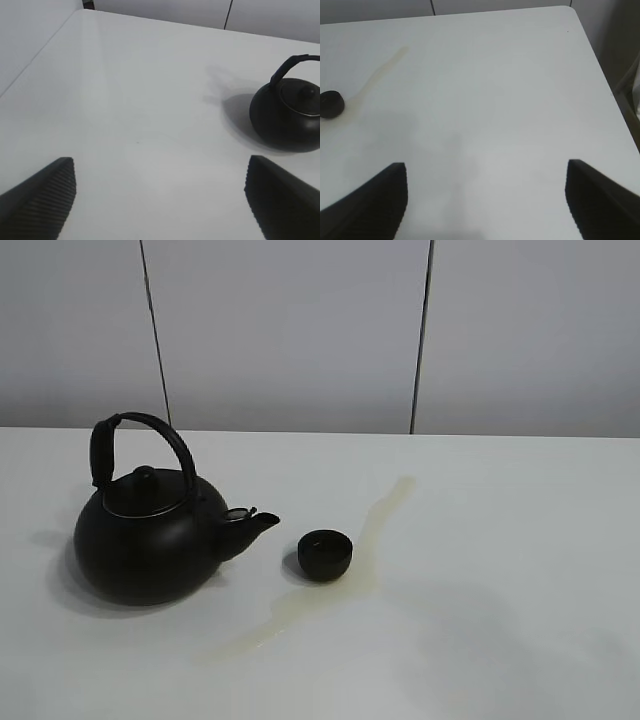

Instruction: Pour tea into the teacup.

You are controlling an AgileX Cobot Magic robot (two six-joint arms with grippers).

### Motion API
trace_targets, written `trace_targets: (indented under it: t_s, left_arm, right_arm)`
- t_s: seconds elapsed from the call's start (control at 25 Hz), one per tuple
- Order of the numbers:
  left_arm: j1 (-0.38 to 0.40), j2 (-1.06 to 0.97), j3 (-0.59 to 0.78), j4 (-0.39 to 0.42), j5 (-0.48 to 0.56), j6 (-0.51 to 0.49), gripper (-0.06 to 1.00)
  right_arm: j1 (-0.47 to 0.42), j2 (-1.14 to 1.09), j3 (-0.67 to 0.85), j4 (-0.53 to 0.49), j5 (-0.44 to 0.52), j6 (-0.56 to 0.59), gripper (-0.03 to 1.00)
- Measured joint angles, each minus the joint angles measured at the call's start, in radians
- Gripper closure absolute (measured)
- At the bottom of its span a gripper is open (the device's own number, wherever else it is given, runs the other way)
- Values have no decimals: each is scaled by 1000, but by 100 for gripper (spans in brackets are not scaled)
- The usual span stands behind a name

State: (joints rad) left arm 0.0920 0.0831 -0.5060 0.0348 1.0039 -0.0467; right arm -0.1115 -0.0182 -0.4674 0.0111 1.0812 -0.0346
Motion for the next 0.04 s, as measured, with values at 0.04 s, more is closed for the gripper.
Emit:
trace_targets:
  t_s: [0.04]
  left_arm:
    - [-2, 0, 0, -1, 13, 0, 28]
  right_arm:
    - [0, 0, 0, 0, 0, 0, 38]
